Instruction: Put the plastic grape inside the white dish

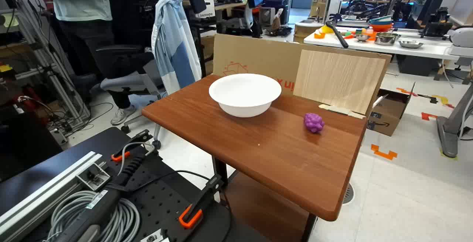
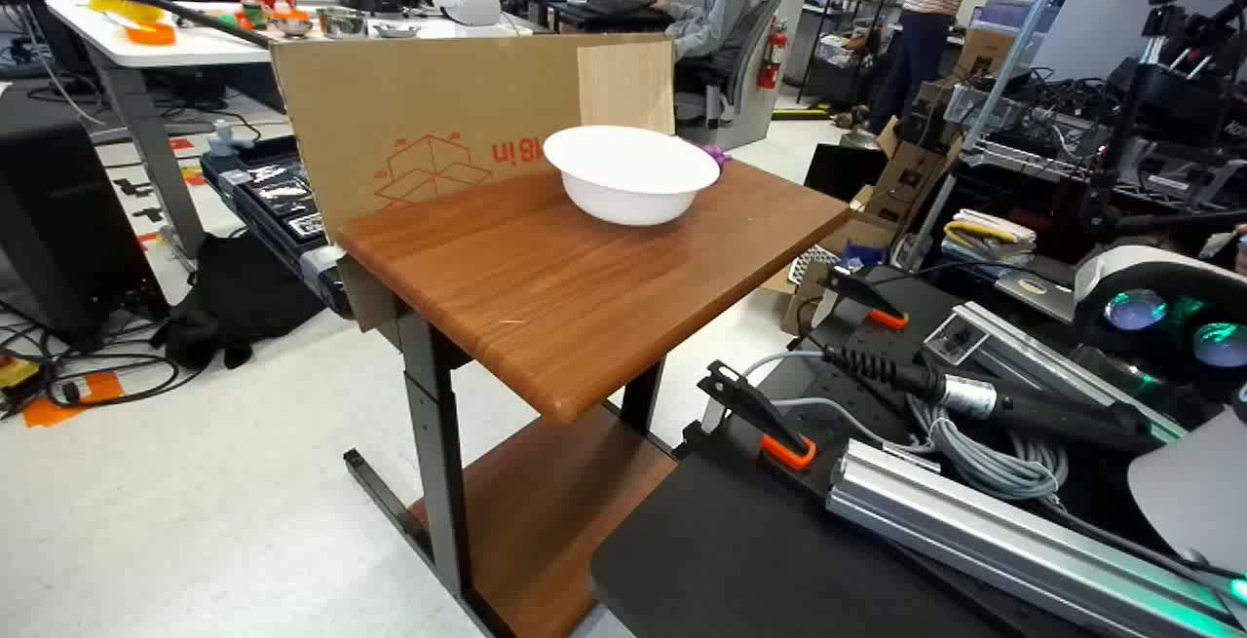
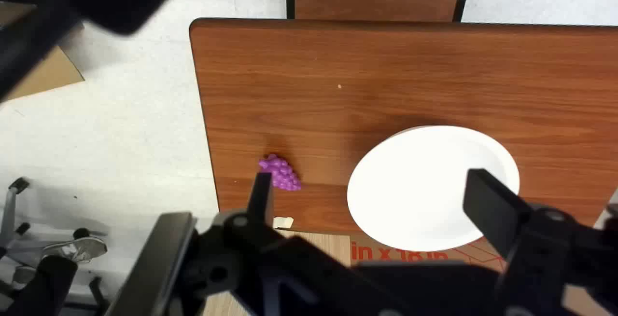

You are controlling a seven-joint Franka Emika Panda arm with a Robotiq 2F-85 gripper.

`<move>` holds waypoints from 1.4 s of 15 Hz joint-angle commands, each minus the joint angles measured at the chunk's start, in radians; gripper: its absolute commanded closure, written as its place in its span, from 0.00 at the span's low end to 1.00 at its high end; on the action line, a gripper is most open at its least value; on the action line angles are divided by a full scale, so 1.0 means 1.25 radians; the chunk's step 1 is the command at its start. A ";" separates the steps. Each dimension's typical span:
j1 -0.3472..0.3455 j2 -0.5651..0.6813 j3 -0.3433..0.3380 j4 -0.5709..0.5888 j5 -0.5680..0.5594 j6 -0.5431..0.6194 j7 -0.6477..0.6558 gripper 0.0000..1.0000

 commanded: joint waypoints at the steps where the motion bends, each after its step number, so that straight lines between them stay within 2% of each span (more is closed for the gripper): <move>1: -0.004 0.000 0.005 0.002 0.004 -0.002 -0.003 0.00; 7: -0.004 0.000 0.005 0.002 0.004 -0.002 -0.003 0.00; 8: 0.002 0.015 0.001 0.019 -0.001 -0.029 -0.028 0.00; 11: 0.036 0.087 -0.027 0.087 0.001 -0.084 -0.166 0.00; 15: 0.066 0.225 -0.066 0.204 0.012 -0.092 -0.353 0.00; 19: 0.057 0.373 -0.095 0.344 0.082 -0.126 -0.578 0.00; 21: 0.030 0.436 -0.094 0.407 0.151 -0.140 -0.628 0.00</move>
